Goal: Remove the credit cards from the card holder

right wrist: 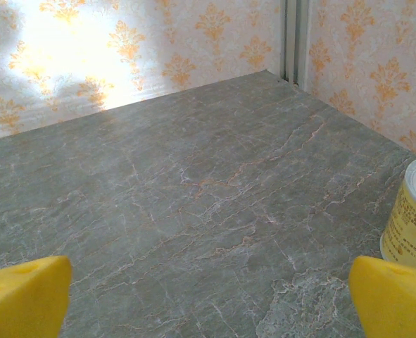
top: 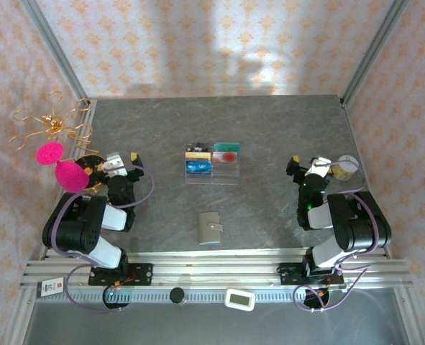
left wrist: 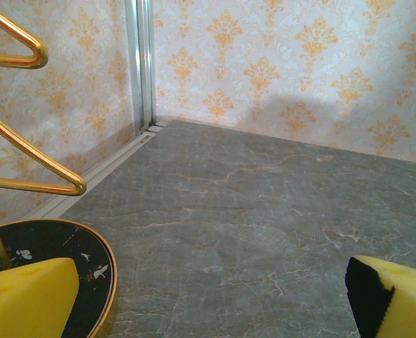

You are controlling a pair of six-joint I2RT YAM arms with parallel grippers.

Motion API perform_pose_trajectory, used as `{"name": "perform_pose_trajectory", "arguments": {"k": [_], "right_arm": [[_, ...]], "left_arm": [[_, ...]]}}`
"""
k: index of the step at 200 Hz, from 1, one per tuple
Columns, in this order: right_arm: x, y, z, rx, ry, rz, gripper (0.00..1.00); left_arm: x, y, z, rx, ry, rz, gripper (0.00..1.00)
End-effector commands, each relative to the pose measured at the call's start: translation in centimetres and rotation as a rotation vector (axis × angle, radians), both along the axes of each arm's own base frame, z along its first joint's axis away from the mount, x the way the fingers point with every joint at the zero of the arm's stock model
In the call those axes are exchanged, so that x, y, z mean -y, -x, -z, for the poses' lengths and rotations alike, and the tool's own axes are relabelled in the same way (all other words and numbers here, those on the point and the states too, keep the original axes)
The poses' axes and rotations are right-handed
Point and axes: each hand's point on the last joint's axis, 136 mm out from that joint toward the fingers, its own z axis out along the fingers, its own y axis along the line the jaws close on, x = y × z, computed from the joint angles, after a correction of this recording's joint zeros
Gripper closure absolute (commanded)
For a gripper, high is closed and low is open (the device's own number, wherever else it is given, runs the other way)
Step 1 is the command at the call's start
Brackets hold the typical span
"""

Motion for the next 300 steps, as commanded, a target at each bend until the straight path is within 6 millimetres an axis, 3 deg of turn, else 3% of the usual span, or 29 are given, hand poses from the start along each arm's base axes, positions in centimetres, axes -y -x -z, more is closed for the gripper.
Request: {"name": "perform_pose_trajectory", "arguments": {"k": [1, 62, 95, 129, 156, 164, 181, 210, 237, 258, 288, 300], "right_arm": [[0.3, -0.4, -1.7, 0.063, -0.012, 0.013, 0.0], [0.3, -0.4, -1.7, 0.065, -0.013, 0.011, 0.0], [1.1, -1.4, -2.5, 0.004, -0.019, 0.066, 0.0], [1.5, -2.1, -2.9, -0.067, -0.088, 0.126, 0.0], [1.2, -1.7, -4.9, -0.029, -0.133, 0.197, 0.0], [1.3, -1.6, -5.4, 0.001, -0.213, 0.22, 0.0], [2.3, -1.4, -4.5, -0.01, -0.448, 0.32, 0.0], [-3.0, -3.9, -4.7, -0.069, -0.562, -0.001, 0.0], [-6.8, -3.2, -5.9, -0.092, -0.571, -0.151, 0.0], [-8.4, -2.7, -5.7, -0.138, -0.607, -0.212, 0.0], [-11.7, -1.4, -5.4, -0.196, -0.613, -0.389, 0.0], [-12.8, -0.7, -5.1, -0.221, -0.604, -0.424, 0.03]], "left_arm": [[0.3, -0.2, -0.5, 0.026, 0.005, 0.019, 0.0], [0.3, -0.1, -0.4, 0.026, 0.006, 0.017, 0.0], [-0.4, 0.3, -2.2, 0.04, 0.02, -0.029, 0.0], [-0.8, 1.1, -5.2, 0.091, 0.036, -0.062, 0.0], [-0.9, 2.1, -8.9, 0.188, 0.111, -0.078, 0.0], [-0.7, 2.3, -9.9, 0.208, 0.132, -0.06, 0.01], [-0.3, 3.1, -12.1, 0.256, 0.181, -0.038, 0.01], [0.2, 5.1, -15.0, 0.372, 0.271, 0.011, 0.01], [-0.1, 7.3, -16.4, 0.491, 0.379, 0.022, 0.01], [-0.4, 8.8, -16.9, 0.616, 0.553, 0.035, 0.01], [1.0, 8.6, -17.0, 0.614, 0.718, 0.131, 0.01], [2.2, 7.9, -17.3, 0.544, 0.7, 0.191, 0.01]]}}
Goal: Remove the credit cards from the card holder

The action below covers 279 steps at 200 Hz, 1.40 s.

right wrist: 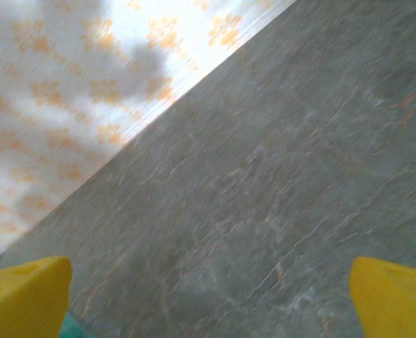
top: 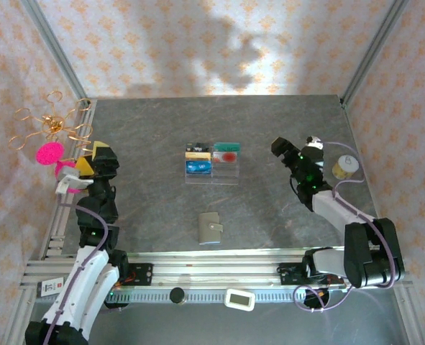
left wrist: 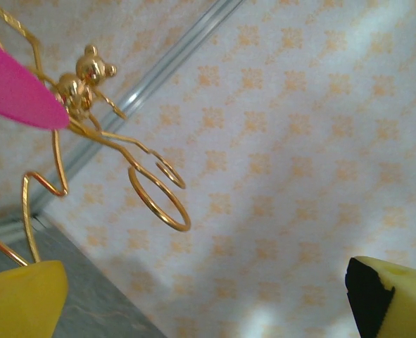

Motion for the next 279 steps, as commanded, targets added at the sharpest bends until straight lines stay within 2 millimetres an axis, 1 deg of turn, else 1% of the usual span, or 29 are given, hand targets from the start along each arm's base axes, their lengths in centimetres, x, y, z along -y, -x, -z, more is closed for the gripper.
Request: {"name": "perform_pose_trajectory", "arguments": {"k": [1, 13, 20, 23, 31, 43, 57, 67, 74, 90, 102, 121, 141, 148, 150, 162, 168, 181, 192, 211, 226, 237, 262, 279], "right_arm": [[-3.4, 1.8, 0.2, -0.024, -0.017, -0.164, 0.04], [-4.5, 2.6, 0.3, -0.033, -0.008, -0.207, 0.09], [-5.1, 3.2, 0.9, -0.057, 0.003, -0.232, 0.11], [-5.3, 3.5, 0.2, -0.041, 0.007, -0.242, 0.11], [-5.8, 4.2, 0.4, -0.056, 0.025, -0.256, 0.12], [-6.8, 5.5, 0.8, -0.081, 0.04, -0.294, 0.14], [-8.0, 6.9, 1.0, -0.107, 0.057, -0.343, 0.17], [-8.7, 8.0, 1.1, -0.123, 0.061, -0.373, 0.18], [-9.4, 8.8, 1.4, -0.141, 0.057, -0.401, 0.19], [-11.2, 11.0, 2.6, -0.198, 0.043, -0.483, 0.21], [-12.9, 12.7, 3.8, -0.248, 0.029, -0.555, 0.22], [-15.6, 15.5, 5.7, -0.339, -0.014, -0.675, 0.24], [-18.3, 18.2, 7.6, -0.417, -0.023, -0.792, 0.28], [-19.1, 18.7, 7.8, -0.423, -0.02, -0.824, 0.29], [-19.4, 19.0, 8.4, -0.443, -0.011, -0.832, 0.29], [-20.7, 19.8, 8.9, -0.456, 0.002, -0.872, 0.29], [-21.2, 20.0, 9.3, -0.466, 0.009, -0.883, 0.29], [-22.1, 20.2, 9.9, -0.484, 0.026, -0.899, 0.32], [-22.7, 20.3, 10.2, -0.49, 0.037, -0.908, 0.34], [-22.9, 19.8, 10.8, -0.495, 0.071, -0.885, 0.35], [-23.5, 19.7, 10.5, -0.487, 0.072, -0.898, 0.36], [-23.8, 19.6, 10.4, -0.482, 0.083, -0.9, 0.36], [-23.8, 19.2, 11.2, -0.507, 0.114, -0.878, 0.37], [-24.3, 19.4, 11.6, -0.514, 0.134, -0.893, 0.39]], "left_arm": [[2.3, -1.4, 0.4, -0.05, 0.074, 0.17, 0.01], [3.1, -2.0, 0.7, -0.092, 0.056, 0.217, 0.01], [3.7, -2.3, 0.7, -0.104, 0.043, 0.248, 0.01], [4.1, -2.3, 0.6, -0.103, 0.033, 0.266, 0.01], [4.9, -2.4, 0.2, -0.091, 0.011, 0.31, 0.01], [5.8, -2.2, -0.1, -0.056, 0.026, 0.369, 0.01], [6.4, -1.9, -0.2, -0.029, 0.052, 0.415, 0.01], [6.7, -1.7, -0.2, -0.023, 0.073, 0.439, 0.01], [7.0, -1.7, -0.1, -0.026, 0.082, 0.463, 0.01], [8.7, -1.6, 0.1, -0.043, 0.076, 0.553, 0.01], [10.0, -1.8, 1.0, -0.092, 0.083, 0.61, 0.01], [12.9, -1.8, 2.9, -0.2, 0.055, 0.7, 0.07], [16.5, -0.9, 5.2, -0.303, 0.007, 0.813, 0.1], [17.4, -0.5, 6.2, -0.329, 0.002, 0.845, 0.1], [17.8, -0.3, 6.5, -0.336, 0.0, 0.859, 0.1], [19.4, 0.4, 8.5, -0.376, 0.008, 0.912, 0.1], [20.2, 0.8, 9.4, -0.395, 0.008, 0.938, 0.12], [21.4, 1.5, 11.4, -0.448, -0.003, 0.977, 0.13], [22.1, 1.9, 12.7, -0.492, -0.018, 0.991, 0.14], [22.7, 2.4, 14.2, -0.536, -0.023, 1.015, 0.16], [22.8, 2.5, 14.9, -0.553, -0.019, 1.024, 0.19], [23.0, 2.6, 14.9, -0.56, -0.026, 1.029, 0.2], [23.0, 2.6, 14.5, -0.554, -0.04, 1.032, 0.22], [23.2, 2.6, 14.7, -0.568, -0.055, 1.04, 0.23]]}}
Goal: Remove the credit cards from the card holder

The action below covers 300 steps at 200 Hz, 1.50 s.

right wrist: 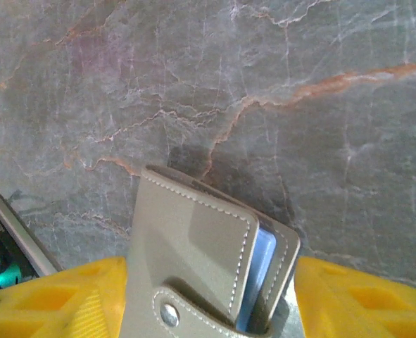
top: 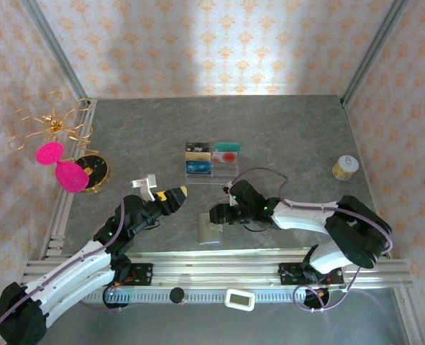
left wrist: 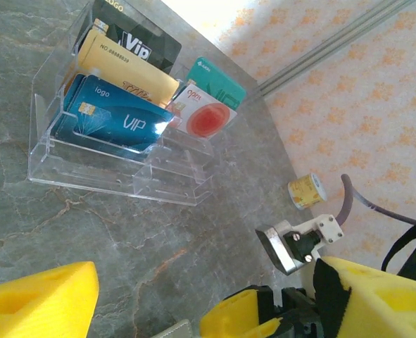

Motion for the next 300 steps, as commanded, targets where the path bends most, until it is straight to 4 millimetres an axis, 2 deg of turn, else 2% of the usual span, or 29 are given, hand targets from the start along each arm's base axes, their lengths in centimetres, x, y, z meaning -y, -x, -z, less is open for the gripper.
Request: {"name": "perform_pose_trajectory", "arguments": {"k": [1, 32, 43, 57, 79, 102, 120, 130, 170, 179, 191, 200, 215, 224, 265, 275, 286, 300], "right_arm": [[-0.6, -0.5, 0.4, 0.028, 0.034, 0.001, 0.39], [-0.4, -0.4, 2.3, 0.015, 0.128, -0.017, 0.49], [-0.2, -0.3, 2.7, 0.013, 0.146, -0.025, 0.55], [-0.2, -0.2, 2.7, 0.016, 0.145, -0.034, 0.74], [-0.8, -0.4, 1.6, 0.056, 0.097, -0.057, 1.0], [-1.1, -0.9, -0.2, 0.127, 0.063, -0.068, 1.0], [-1.5, -1.4, -2.6, 0.17, -0.029, -0.066, 1.0], [-1.3, -1.9, -3.3, 0.18, -0.05, -0.054, 1.0], [-0.7, -2.3, -3.5, 0.174, -0.04, -0.029, 1.0], [-0.4, -2.5, -3.6, 0.186, -0.035, -0.021, 1.0], [0.0, -2.6, -2.8, 0.175, 0.015, -0.016, 1.0], [0.4, -2.7, -1.9, 0.159, 0.052, -0.001, 0.9], [0.9, -2.8, -1.1, 0.143, 0.089, 0.036, 0.63], [1.1, -3.1, -0.8, 0.146, 0.122, 0.064, 0.54], [1.6, -3.8, 0.9, 0.147, 0.282, 0.136, 0.34], [1.5, -3.8, 1.0, 0.149, 0.302, 0.138, 0.29], [1.1, -3.5, 0.9, 0.151, 0.303, 0.127, 0.17], [0.4, -3.2, 0.6, 0.155, 0.293, 0.111, 0.15]], "left_arm": [[0.5, 0.2, -0.4, 0.015, -0.027, 0.032, 0.24], [1.2, 0.4, 0.4, -0.015, -0.045, 0.07, 0.25], [1.4, 0.5, 0.9, -0.026, -0.052, 0.082, 0.25], [1.8, 0.7, 1.3, -0.037, -0.06, 0.099, 0.25], [2.9, 1.3, 1.8, -0.047, -0.064, 0.141, 0.23], [3.9, 1.8, 2.1, -0.044, -0.074, 0.18, 0.2], [4.6, 2.3, 2.0, -0.027, -0.054, 0.213, 0.18], [4.7, 2.3, 2.0, -0.016, -0.043, 0.219, 0.18], [4.9, 2.2, 1.6, 0.0, -0.039, 0.22, 0.15], [4.7, 2.2, 1.9, -0.009, -0.051, 0.211, 0.15], [4.5, 2.0, 2.6, -0.034, -0.071, 0.195, 0.15], [4.7, 2.0, 2.7, -0.039, -0.071, 0.207, 0.15], [4.9, 2.0, 2.6, -0.041, -0.07, 0.216, 0.15], [4.9, 1.9, 2.4, -0.037, -0.073, 0.214, 0.14], [4.4, 1.8, 1.8, -0.009, -0.075, 0.189, 0.08], [4.2, 1.9, 1.8, -0.008, -0.075, 0.183, 0.07], [4.1, 1.9, 1.9, -0.006, -0.078, 0.182, 0.07], [4.0, 2.0, 1.9, -0.004, -0.079, 0.18, 0.06]]}}
